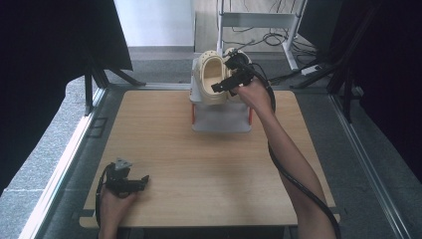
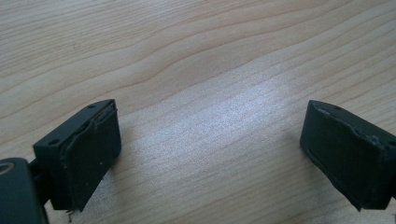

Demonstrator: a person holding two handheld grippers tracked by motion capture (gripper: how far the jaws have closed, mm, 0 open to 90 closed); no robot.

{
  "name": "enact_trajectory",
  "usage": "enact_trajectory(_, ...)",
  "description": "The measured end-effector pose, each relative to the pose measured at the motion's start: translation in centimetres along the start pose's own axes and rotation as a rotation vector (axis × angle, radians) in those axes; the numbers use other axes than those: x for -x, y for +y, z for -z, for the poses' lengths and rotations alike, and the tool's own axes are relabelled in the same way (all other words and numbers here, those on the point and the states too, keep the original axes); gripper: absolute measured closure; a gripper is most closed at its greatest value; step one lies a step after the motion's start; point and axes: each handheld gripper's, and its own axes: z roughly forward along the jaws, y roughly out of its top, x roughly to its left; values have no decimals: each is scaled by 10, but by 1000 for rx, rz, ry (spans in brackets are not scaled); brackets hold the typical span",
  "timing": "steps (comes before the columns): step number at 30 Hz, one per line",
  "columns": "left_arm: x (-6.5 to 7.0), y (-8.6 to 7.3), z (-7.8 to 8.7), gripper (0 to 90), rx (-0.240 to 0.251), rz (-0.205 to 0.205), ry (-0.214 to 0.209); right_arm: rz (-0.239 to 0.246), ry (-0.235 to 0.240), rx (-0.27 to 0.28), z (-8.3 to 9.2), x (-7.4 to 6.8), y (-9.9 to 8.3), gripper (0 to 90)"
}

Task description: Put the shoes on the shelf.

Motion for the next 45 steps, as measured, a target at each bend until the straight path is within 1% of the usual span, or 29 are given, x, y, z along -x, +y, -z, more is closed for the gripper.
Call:
enact_trajectory(1,0,0,0,52,-5,-1,-5,5,0,5,2,-2,-2,0)
enact_trajectory(2,0,0,0,52,0,0,0,16,2,7,5,-3,-5,0)
enact_trajectory(3,0,0,0,52,0,0,0,17,6,12,8,-5,-8,0)
enact_trajectory(5,0,0,0,52,-5,-1,-4,24,29,12,12,-7,-14,0)
enact_trajectory(6,0,0,0,52,1,0,1,22,41,9,14,-8,-17,0)
enact_trajectory(10,0,0,0,53,1,2,2,42,64,-4,20,-14,-29,0)
enact_trajectory(12,1,0,0,53,1,-1,3,45,78,-4,23,-16,-35,0)
enact_trajectory(17,1,0,0,53,2,1,5,58,96,-13,28,-23,-51,0)
enact_trajectory(20,2,0,0,53,2,2,5,62,101,-2,33,-26,-59,3)
enact_trajectory(22,2,0,0,53,2,1,5,63,107,-7,35,-28,-65,7)
enact_trajectory(25,2,0,0,53,1,1,4,77,113,7,38,-31,-73,14)
enact_trajectory(32,2,0,0,53,-1,-1,3,93,132,11,42,-35,-94,19)
enact_trajectory(37,2,0,0,53,1,0,3,89,140,10,40,-35,-112,19)
enact_trajectory(40,2,0,0,53,0,-1,3,78,147,3,38,-34,-124,16)
enact_trajectory(45,2,0,0,53,1,0,4,72,136,10,34,-30,-142,15)
